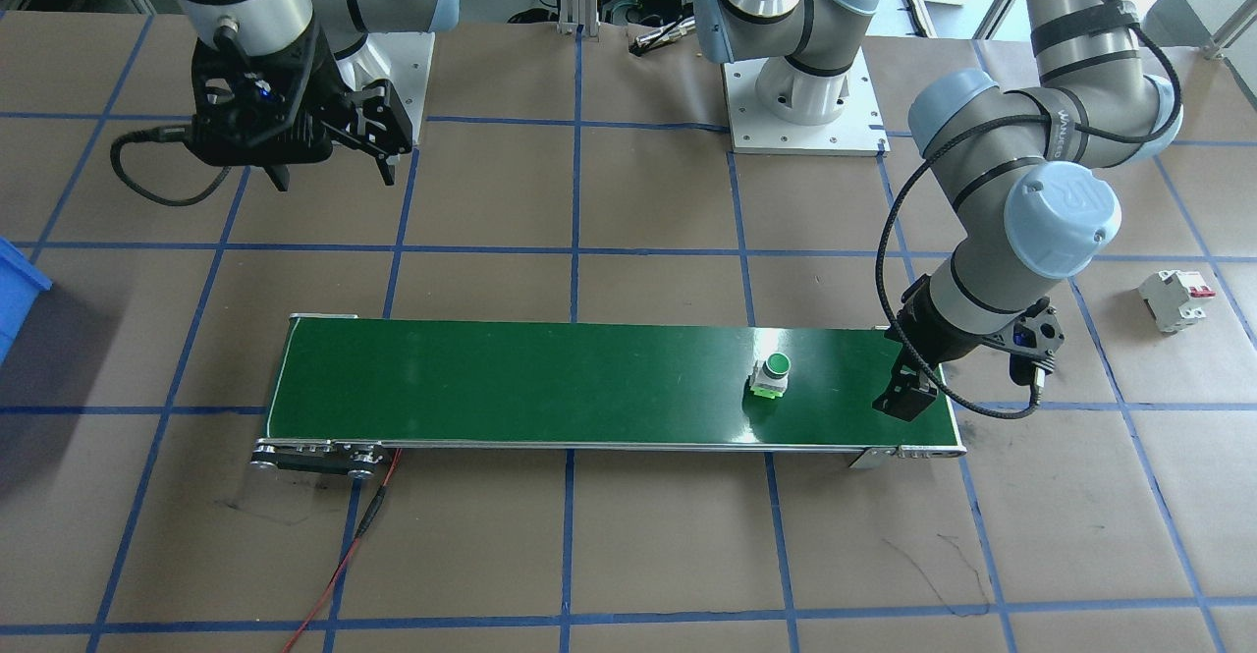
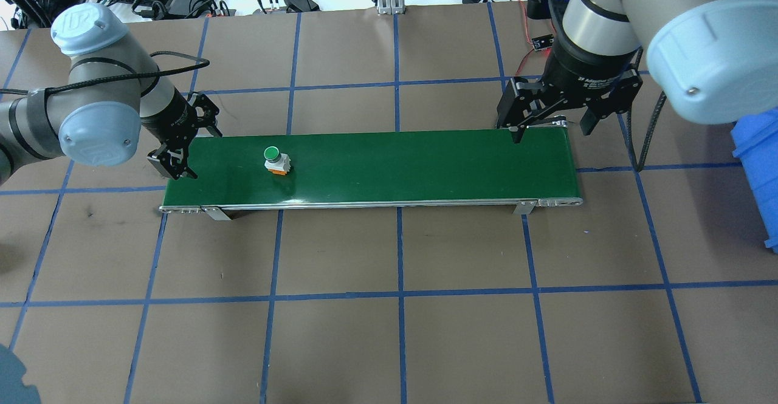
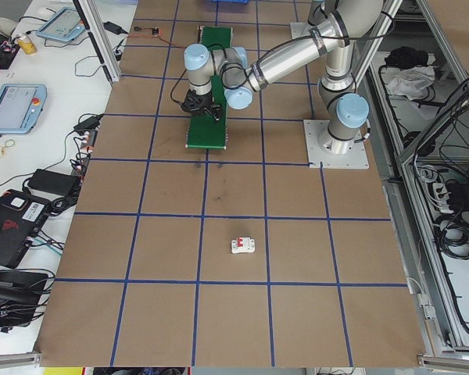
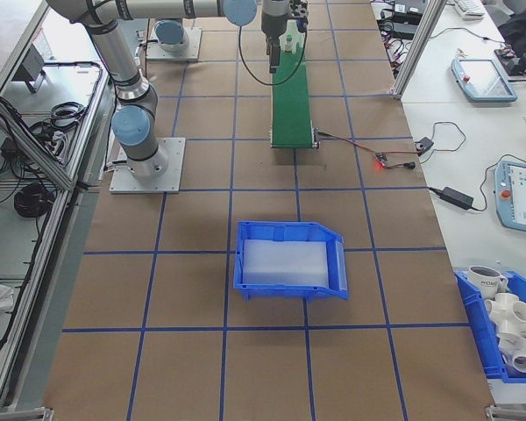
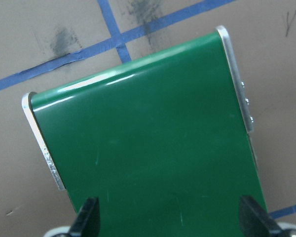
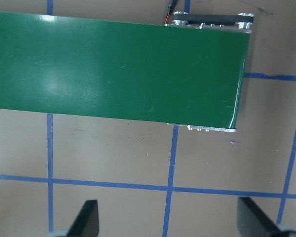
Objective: Move button from left to right
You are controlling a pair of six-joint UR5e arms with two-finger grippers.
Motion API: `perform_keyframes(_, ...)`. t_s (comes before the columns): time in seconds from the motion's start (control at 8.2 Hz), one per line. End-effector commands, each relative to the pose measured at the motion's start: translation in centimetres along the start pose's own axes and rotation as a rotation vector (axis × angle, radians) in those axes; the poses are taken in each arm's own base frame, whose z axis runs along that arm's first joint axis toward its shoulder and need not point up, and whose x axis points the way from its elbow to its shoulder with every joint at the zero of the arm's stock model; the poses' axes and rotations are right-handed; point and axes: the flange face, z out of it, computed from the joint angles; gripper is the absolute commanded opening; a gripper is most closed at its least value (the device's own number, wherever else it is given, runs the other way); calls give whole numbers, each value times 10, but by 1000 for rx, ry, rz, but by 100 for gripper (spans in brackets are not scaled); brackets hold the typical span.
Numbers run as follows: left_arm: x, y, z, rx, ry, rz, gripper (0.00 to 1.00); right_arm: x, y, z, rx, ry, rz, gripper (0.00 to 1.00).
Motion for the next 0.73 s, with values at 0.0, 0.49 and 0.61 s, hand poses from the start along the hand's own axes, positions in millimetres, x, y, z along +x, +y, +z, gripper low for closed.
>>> perform_keyframes(0.0,5,7,-40,33,45,242,100,0,-47,70,-95,-13,4,100)
perform_keyframes(0.49,32,14,-147,-6,-2,564,100,0,-70,96,-78,-11,4,100)
perform_keyframes(0.61,38,33,-174,6,6,637,100,0,-74,108,-102,-14,6,100)
